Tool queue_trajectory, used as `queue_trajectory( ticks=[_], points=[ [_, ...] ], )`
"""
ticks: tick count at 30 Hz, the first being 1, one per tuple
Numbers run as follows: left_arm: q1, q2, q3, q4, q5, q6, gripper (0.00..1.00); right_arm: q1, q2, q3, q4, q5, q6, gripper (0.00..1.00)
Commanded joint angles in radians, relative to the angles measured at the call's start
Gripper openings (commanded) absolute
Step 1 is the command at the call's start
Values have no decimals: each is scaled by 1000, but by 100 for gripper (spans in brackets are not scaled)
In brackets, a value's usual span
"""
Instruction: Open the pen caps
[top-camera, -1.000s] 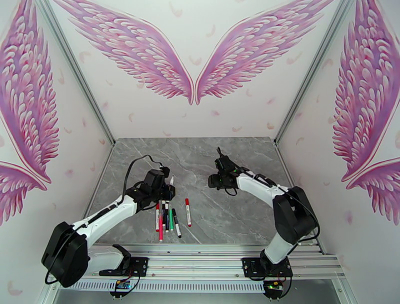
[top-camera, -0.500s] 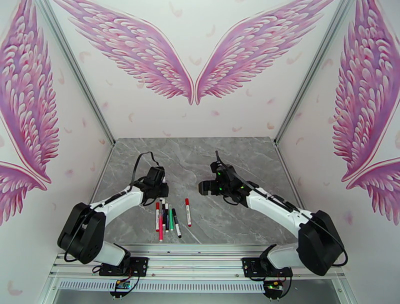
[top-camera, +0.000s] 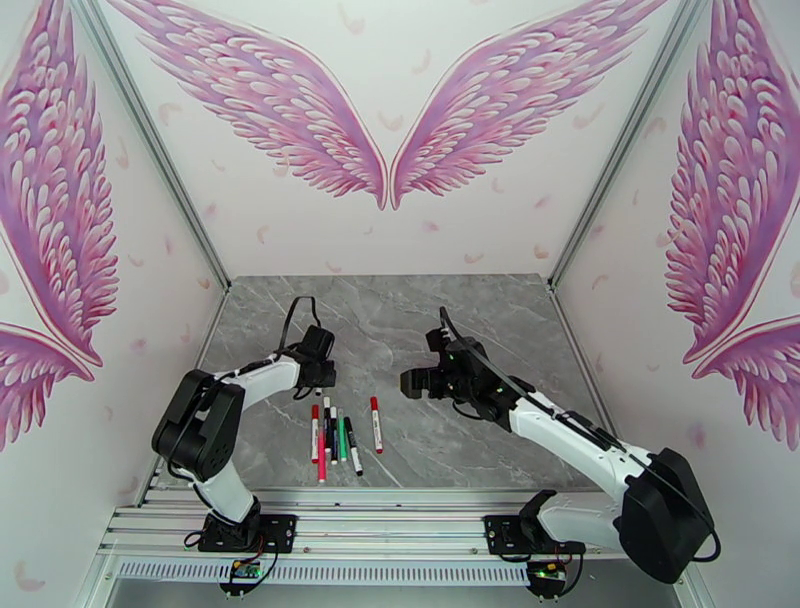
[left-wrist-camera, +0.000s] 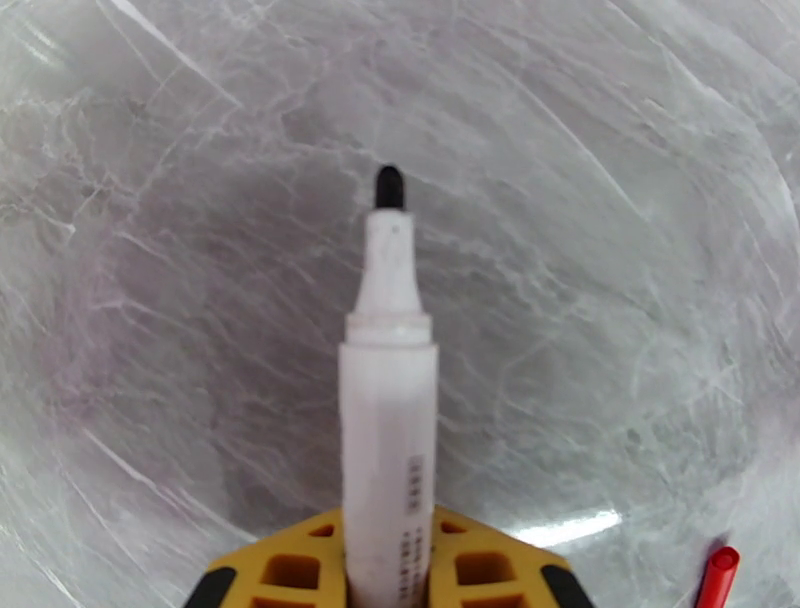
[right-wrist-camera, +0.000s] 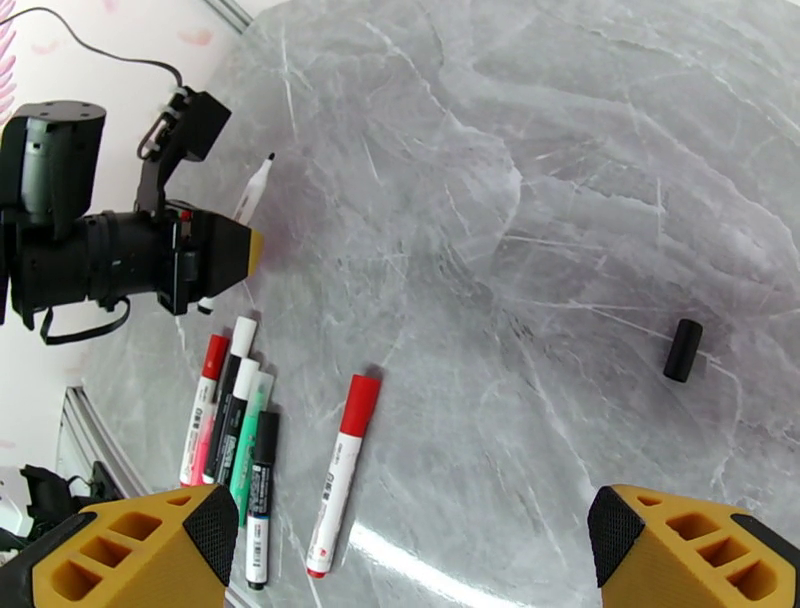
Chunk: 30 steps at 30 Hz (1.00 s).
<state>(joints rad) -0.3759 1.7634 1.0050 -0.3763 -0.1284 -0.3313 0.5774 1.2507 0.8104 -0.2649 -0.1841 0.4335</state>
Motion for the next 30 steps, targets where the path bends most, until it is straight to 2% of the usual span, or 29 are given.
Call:
queue_trajectory(
  ticks=[1,8,16,20,30],
  points=[
    [19,47,49,2,-23,13,5,7,-19,-13,-12,-9,22,99],
    [37,92,64,13,-25,23,11,6,29,23,-62,-32,47,99],
    [46,108,71,-7,-22,13,30,6,19,55,-90,43,128,99],
    [51,104,66,-7,-19,9,37,7,20,78,-115,29,74,99],
    [55,102,63,-4,-5,15,37,6,-50,54,-108,54,65,99]
  ],
)
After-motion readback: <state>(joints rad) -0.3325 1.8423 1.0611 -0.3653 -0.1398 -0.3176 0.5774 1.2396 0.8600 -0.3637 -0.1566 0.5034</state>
